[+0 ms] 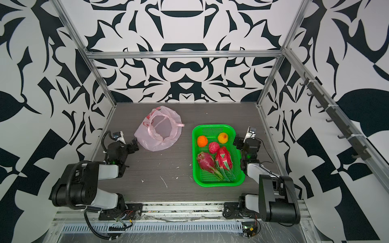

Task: Untie the knot of the plastic bag and take out the fruit
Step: Reset both arms

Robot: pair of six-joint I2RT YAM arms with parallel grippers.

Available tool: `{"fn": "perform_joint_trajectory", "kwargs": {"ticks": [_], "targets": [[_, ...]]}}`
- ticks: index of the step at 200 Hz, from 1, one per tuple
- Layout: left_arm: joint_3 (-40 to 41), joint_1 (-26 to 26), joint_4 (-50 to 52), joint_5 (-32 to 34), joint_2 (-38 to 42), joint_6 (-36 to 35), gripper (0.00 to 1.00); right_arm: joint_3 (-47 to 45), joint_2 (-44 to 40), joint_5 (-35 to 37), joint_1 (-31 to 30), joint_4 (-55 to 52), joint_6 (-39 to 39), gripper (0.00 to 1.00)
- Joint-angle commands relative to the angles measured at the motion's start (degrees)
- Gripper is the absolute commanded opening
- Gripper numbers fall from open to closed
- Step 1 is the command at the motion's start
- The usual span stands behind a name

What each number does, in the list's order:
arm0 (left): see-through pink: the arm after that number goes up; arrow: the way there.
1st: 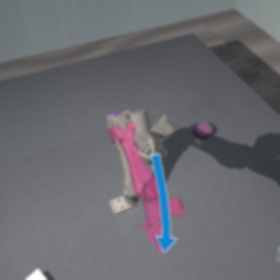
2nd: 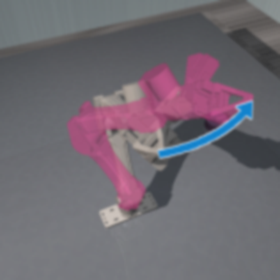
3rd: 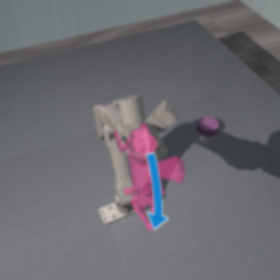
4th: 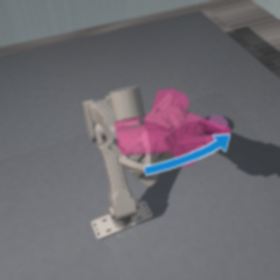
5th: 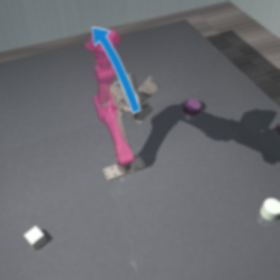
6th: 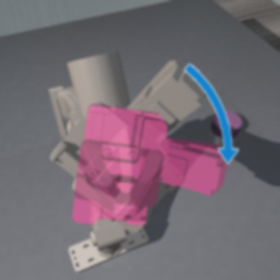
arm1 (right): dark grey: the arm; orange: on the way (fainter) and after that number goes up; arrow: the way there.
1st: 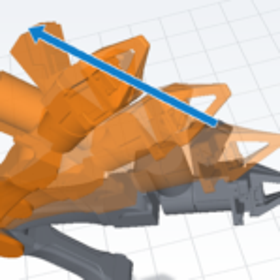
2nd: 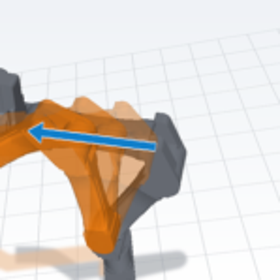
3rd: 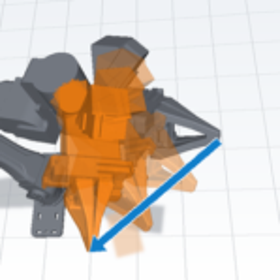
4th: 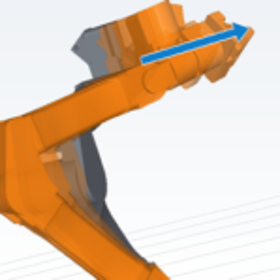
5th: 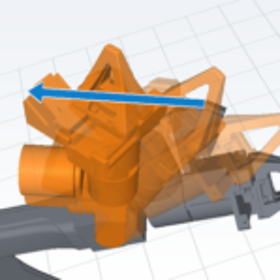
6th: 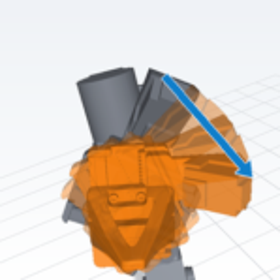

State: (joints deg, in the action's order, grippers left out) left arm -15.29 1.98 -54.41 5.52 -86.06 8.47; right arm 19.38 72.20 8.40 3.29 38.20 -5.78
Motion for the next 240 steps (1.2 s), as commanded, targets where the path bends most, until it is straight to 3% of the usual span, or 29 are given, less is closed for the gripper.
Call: {"fn": "perform_joint_trajectory", "kwargs": {"ticks": [1,74,114,192,240], "targets": [[-0.1,-1.3,-9.2,-2.4,-2.9,-3.3,1.0,-1.0,0.6,-1.6,-3.3,1.7,3.4,0.99],[-3.7,-1.6,-2.8,-3.5,-3.3,-4.2,1.0,-3.6,17.5,-1.5,-5.4,24.1,2.9,1.0],[-4.4,-1.6,-1.1,-3.7,-3.2,-4.2,1.0,-0.4,16.2,1.2,-5.8,15.4,2.0,1.0],[-4.4,-1.7,-1.0,-3.9,-3.1,-4.5,1.0,-0.5,16.5,1.3,-6.1,16.3,2.4,1.0],[-4.5,-1.7,-1.0,-3.8,-3.1,-4.6,1.0,1.4,17.3,-2.3,-7.2,13.7,5.8,1.0]]}}
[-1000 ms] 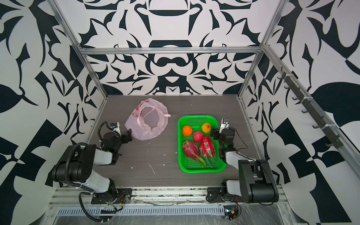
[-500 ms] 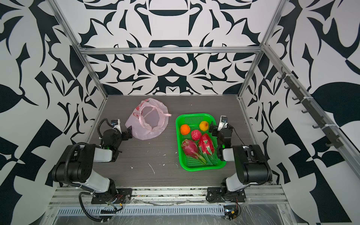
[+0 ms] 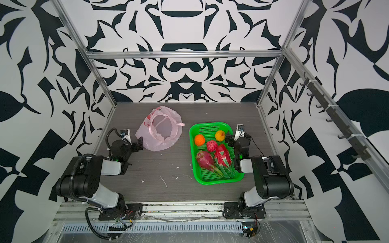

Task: Untie the knot of the plastic bag and take out the fruit
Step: Reset both arms

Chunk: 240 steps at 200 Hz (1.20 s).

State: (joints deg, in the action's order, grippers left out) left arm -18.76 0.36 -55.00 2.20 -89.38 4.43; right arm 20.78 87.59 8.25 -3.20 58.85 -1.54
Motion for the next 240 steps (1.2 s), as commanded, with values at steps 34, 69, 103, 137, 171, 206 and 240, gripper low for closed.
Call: {"fn": "perform_joint_trajectory", "kwargs": {"ticks": [34,69,103,137,171,206,240], "targets": [[-1.0,0.0,-0.4,-0.5,0.1,-0.5,1.0,-0.4,1.3,-1.9,-0.8,-7.0,1.5,1.0],[-1.0,-0.1,-0.4,-0.5,0.2,-0.5,1.0,-0.9,1.2,-0.6,-0.8,-6.4,1.0,1.0],[-1.0,-0.1,-0.5,-0.6,0.2,-0.5,1.0,-15.1,3.6,8.2,-0.8,22.1,-2.3,1.0],[0.1,-0.1,-1.8,-0.7,0.4,-0.9,1.0,-2.6,0.8,8.1,-0.8,-4.2,-2.2,1.0],[11.9,-0.1,-26.0,-0.5,-2.3,-0.8,1.0,-1.3,1.1,7.0,-1.8,-5.6,-0.3,1.0],[1.3,-0.1,-4.2,-3.5,0.0,-1.6,1.0,-1.1,1.2,6.6,-1.8,-5.8,-0.1,1.0],[-1.6,-0.4,0.0,-7.2,-0.4,-3.7,1.0,-1.0,1.2,6.6,-1.8,-5.8,-0.1,1.0]]}}
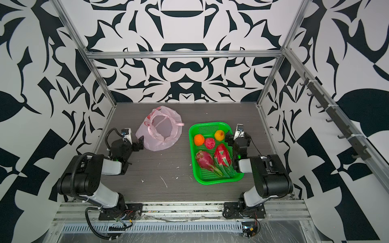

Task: Untie the knot of the plastic bag and take out the fruit
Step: Reset both arms

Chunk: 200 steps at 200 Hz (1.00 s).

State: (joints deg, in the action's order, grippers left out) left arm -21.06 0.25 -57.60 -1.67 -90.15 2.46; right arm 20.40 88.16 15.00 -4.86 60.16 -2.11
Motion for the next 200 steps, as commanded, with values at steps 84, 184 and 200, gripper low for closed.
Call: {"fn": "perform_joint_trajectory", "kwargs": {"ticks": [84,184,200], "targets": [[9.7,-0.3,-11.5,2.1,2.2,0.0,1.0,-0.7,0.6,-0.1,-0.1,-7.1,0.4,1.0],[0.9,-1.5,2.7,5.5,0.9,-0.6,1.0,-0.7,0.6,-0.1,-0.2,-7.1,0.4,1.0],[0.3,-1.6,5.2,5.3,1.3,-0.5,1.0,-0.7,0.6,-0.1,-0.1,-7.1,0.4,1.0]]}}
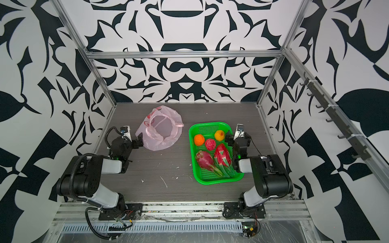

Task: Untie the knot of the plastic bag and take out the fruit
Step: Reset both arms

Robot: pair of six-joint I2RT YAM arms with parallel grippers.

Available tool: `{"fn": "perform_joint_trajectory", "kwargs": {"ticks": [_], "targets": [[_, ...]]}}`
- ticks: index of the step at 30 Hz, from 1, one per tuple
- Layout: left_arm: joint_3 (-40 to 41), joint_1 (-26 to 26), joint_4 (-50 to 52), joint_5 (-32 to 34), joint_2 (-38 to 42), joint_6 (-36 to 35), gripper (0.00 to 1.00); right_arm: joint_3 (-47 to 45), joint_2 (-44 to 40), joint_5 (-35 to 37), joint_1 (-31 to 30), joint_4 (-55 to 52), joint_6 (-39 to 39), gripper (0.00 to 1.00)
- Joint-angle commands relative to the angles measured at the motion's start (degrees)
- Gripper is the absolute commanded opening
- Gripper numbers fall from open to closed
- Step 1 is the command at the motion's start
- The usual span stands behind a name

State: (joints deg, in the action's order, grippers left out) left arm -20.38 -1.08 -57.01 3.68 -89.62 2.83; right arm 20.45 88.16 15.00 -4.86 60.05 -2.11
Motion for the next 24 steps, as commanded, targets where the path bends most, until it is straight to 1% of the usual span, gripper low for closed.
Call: {"fn": "perform_joint_trajectory", "kwargs": {"ticks": [1,3,6,8,18,21,24], "targets": [[-0.3,-0.2,4.4,-0.1,0.7,-0.9,1.0,-0.8,0.6,-0.1,-0.1,-7.0,0.4,1.0],[0.3,-0.2,1.7,0.4,0.0,-0.9,1.0,-0.8,0.6,-0.1,-0.2,-7.0,0.4,1.0],[-0.1,-0.2,3.6,0.0,0.5,-0.9,1.0,-0.8,0.6,-0.1,-0.1,-7.0,0.4,1.0],[0.1,-0.2,2.3,0.2,0.2,-0.9,1.0,-0.8,0.6,-0.1,-0.2,-7.0,0.4,1.0],[0.0,-0.2,2.6,0.2,0.2,-0.9,1.0,-0.6,0.7,-0.3,-0.1,-7.2,0.4,1.0],[0.1,-0.2,2.6,0.2,0.2,-0.9,1.0,-0.6,1.1,0.7,-0.4,-6.6,0.6,1.0],[0.1,-0.2,2.5,0.2,0.2,-0.9,1.0,-1.1,0.7,-0.7,-0.1,-6.3,0.2,1.0]]}}
